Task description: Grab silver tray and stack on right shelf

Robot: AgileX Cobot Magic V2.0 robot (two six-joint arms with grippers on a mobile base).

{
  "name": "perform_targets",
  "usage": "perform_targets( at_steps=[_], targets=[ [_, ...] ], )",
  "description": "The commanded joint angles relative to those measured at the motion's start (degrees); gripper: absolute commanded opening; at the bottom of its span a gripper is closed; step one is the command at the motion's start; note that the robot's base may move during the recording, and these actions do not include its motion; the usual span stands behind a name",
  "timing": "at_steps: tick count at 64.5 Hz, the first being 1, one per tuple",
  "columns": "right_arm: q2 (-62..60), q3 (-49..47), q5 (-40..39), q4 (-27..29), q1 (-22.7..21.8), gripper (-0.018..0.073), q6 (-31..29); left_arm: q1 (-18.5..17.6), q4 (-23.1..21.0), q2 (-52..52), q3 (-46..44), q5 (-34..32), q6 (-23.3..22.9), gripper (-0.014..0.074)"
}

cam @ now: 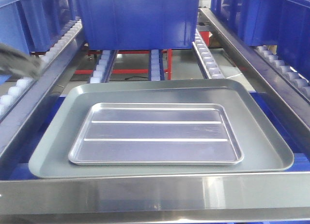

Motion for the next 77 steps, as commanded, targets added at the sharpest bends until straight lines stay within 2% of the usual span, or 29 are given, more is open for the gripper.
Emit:
perform_targets(
  at_steps=[1, 7, 21, 27, 34, 37, 47, 57, 77],
  targets=[
    [0.06, -1.55, -4.53, -1.53, -0.28, 0.0057, -0.59, 1.27, -3.72, -7.83, 1.53, -4.57, 4.6, -0.0101],
    [0.06, -1.55, -4.53, -1.53, -0.28, 0.0057, -0.59, 5.01, -3.82, -16.91, 5.96, -4.17, 4.98, -0.0101],
    [0.06, -1.55, -4.53, -1.53, -0.28, 0.0057, -0.59, 18.05, -4.07, -38.38, 16.46, -3.95, 4.98, -0.0101],
    [0.06, -1.55, -4.53, -1.53, -0.28, 0.0057, -0.59, 22.81, -4.38, -44.51, 19.55, -3.95, 4.98, -0.0101],
    [0.06, -1.55, -4.53, -1.53, -0.28, 0.0057, -0.59, 27.28, -4.55, -49.01, 22.58, -4.2, 4.98, -0.0101],
    [0.06, -1.55, -4.53, -1.53, -0.28, 0.0057, -0.59, 29.03, -4.66, -49.11, 23.95, -6.68, 4.98, -0.0101],
    [0.06, -1.55, -4.47, -1.53, -0.28, 0.0057, -0.59, 34.13, -5.26, -49.07, 23.79, -5.92, 4.98, -0.0101],
    [0.06, -1.55, -4.47, -1.53, -0.28, 0.0057, -0.59, 35.75, -5.26, -49.07, 23.79, -5.84, 4.98, -0.0101],
    [0.06, -1.55, -4.47, -1.53, -0.28, 0.0057, -0.59, 35.75, -5.26, -49.07, 23.79, -5.72, 4.98, -0.0101]
  ],
)
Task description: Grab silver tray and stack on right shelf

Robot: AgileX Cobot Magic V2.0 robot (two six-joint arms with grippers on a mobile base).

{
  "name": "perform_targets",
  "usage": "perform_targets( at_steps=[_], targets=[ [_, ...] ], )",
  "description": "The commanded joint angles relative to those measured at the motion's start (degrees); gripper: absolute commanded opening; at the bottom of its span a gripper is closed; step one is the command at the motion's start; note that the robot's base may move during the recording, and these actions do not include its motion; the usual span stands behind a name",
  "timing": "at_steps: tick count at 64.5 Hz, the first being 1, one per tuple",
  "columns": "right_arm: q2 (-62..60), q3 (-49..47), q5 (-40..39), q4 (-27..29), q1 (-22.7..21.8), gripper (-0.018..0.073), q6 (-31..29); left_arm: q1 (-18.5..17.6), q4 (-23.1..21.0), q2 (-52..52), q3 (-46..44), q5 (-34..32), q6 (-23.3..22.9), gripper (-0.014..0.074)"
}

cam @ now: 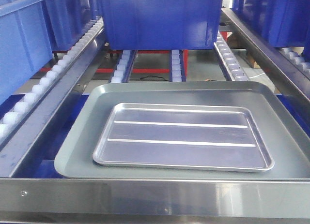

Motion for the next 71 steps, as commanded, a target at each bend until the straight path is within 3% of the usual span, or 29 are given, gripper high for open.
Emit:
perform_targets(
  at_steps=[1, 46, 51, 60, 65, 71],
  targets=[
    [0.06, -1.55, -4.47, -1.53, -0.28, 0.0057, -0.59, 0.08, -0.41, -0.87, 1.05, -4.98, 0.08, -0.0101],
    [0.0, -0.82, -5.15, -1.28, -0.57, 0.0057, -1.61, 0.08, -0.41, -0.87, 1.05, -4.98, 0.08, -0.0101],
    [0.0, -0.82, -3.57, 1.85, -2.32, 0.0057, -6.73, 0.08, -0.41, -0.87, 1.05, -4.98, 0.08, -0.0101],
    [-1.41, -0.57, -2.52, 15.41, -9.01, 0.0057, -22.68, 0.08, -0.41, -0.87, 1.05, -4.98, 0.08, -0.0101],
    [-5.18, 1.09, -5.14, 21.28, -13.02, 0.0057, -31.18, 0.08, -0.41, -0.87, 1.05, -4.98, 0.08, -0.0101],
    [-12.16, 5.07, -10.2, 24.63, -17.48, 0.0057, -36.13, 0.08, -0.41, -0.87, 1.05, -4.98, 0.08, -0.0101]
  ],
)
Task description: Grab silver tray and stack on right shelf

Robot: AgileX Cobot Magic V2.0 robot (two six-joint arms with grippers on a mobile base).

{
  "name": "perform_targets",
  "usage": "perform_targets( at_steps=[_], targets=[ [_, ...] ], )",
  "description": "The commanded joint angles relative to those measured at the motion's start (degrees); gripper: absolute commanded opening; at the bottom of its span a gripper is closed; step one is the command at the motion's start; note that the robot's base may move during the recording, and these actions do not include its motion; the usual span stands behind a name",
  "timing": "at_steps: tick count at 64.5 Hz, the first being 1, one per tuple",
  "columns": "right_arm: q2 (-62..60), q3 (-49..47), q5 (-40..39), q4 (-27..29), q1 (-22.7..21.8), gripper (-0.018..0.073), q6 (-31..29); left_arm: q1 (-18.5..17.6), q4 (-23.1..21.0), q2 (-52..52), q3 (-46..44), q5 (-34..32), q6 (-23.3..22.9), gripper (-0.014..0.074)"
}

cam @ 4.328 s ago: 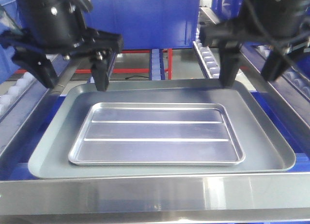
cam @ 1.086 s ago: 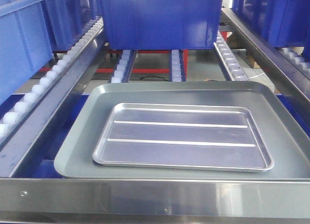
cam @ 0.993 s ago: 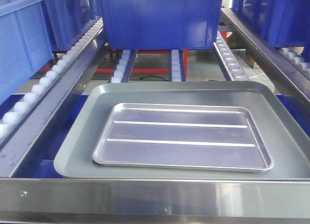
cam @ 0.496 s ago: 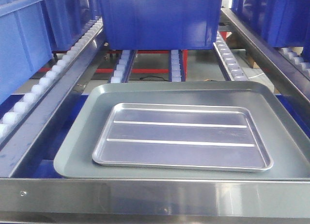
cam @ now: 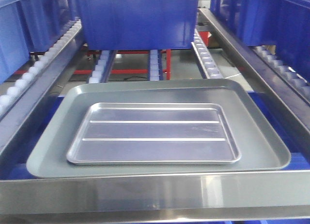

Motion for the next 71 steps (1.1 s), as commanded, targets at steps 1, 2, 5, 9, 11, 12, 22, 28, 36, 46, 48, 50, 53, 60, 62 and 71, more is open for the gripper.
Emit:
perform_targets(
  at_steps=[1, 2, 5, 9, 11, 12, 22, 28, 36, 46, 48, 50, 53, 60, 62, 71],
  targets=[
    [-4.95, 1.38, -9.01, 3.12, -3.58, 0.0057, -5.39, 0.08, -0.41, -0.87, 1.05, -4.98, 0.08, -0.0101],
    [-6.44, 2.39, -9.81, 3.12, -4.2, 0.0057, -5.39, 0.08, -0.41, -0.87, 1.05, -4.98, 0.08, -0.0101],
    [-9.38, 4.73, -11.19, 3.41, -6.45, 0.0057, -5.39, 0.08, -0.41, -0.87, 1.05, -4.98, 0.08, -0.0101],
    [-14.16, 8.13, -12.97, 4.96, -9.87, 0.0057, -5.34, 0.08, -0.41, -0.87, 1.05, -4.98, 0.08, -0.0101],
    [-16.31, 10.09, -13.58, 5.62, -11.2, 0.0057, -5.34, 0.08, -0.41, -0.87, 1.05, -4.98, 0.08, -0.0101],
    [-16.97, 10.74, -13.96, 5.68, -11.67, 0.0057, -5.34, 0.08, -0.41, -0.87, 1.05, -4.98, 0.08, -0.0101],
    [-23.34, 16.45, -16.71, 5.78, -14.12, 0.0057, -5.29, 0.08, -0.41, -0.87, 1.05, -4.98, 0.08, -0.0101],
    [-24.11, 16.37, -15.75, 5.78, -14.31, 0.0057, -5.29, 0.08, -0.41, -0.87, 1.05, -4.98, 0.08, -0.0101],
    [-24.2, 16.37, -16.17, 5.78, -14.31, 0.0057, -5.23, 0.08, -0.41, -0.76, 1.05, -4.98, 0.08, -0.0101],
    [-24.2, 16.37, -16.54, 6.07, -14.31, 0.0057, -3.67, 0.08, -0.41, -0.76, 1.05, -4.98, 0.08, -0.0101],
    [-24.2, 16.37, -16.78, 6.27, -14.31, 0.0057, -2.57, 0.08, -0.41, -0.76, 1.05, -4.98, 0.08, -0.0101],
    [-24.2, 16.37, -16.95, 6.28, -14.31, 0.0057, -1.73, 0.08, -0.41, -0.76, 1.05, -4.98, 0.08, -0.0101],
    [-24.2, 16.37, -16.93, 6.28, -14.31, 0.0057, -0.9, 0.08, -0.41, -0.76, 1.05, -4.98, 0.08, -0.0101],
    [-24.2, 16.37, -16.98, 6.28, -14.31, 0.0057, 0.78, 0.08, -0.41, -0.76, 1.05, -4.98, 0.08, -0.0101],
    [-24.2, 16.37, -16.98, 6.28, -14.31, 0.0057, 0.78, 0.08, -0.41, -0.76, 1.05, -4.98, 0.08, -0.0101],
    [-24.2, 16.37, -16.92, 6.28, -14.31, 0.0057, 0.78, 0.08, -0.41, -0.76, 1.05, -4.98, 0.08, -0.0101]
  ],
)
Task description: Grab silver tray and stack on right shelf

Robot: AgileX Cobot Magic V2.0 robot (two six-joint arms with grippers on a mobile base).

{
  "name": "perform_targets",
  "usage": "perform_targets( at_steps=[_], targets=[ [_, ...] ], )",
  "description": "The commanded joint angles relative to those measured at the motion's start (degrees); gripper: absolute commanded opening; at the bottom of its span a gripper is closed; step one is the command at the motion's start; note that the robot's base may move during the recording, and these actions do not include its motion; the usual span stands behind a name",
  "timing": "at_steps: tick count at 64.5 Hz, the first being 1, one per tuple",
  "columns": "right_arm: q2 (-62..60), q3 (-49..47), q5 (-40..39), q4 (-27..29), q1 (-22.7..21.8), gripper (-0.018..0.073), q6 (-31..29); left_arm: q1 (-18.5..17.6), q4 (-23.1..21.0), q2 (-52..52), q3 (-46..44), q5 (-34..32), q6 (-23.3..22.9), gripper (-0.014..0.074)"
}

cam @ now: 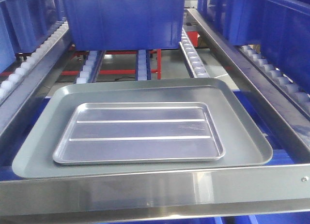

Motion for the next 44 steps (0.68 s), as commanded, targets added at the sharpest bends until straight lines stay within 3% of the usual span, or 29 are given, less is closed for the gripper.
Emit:
perform_targets(
  at_steps=[1, 44],
  targets=[
    [-1.26, -1.01, -5.61, -0.01, -0.42, 0.0057, 0.28, 0.08, -0.41, -0.76, 1.05, -4.89, 0.08, -0.0101],
    [-1.26, -1.01, -5.61, -0.01, -0.42, 0.0057, 0.28, 0.08, -0.41, -0.76, 1.05, -4.89, 0.08, -0.0101]
  ],
)
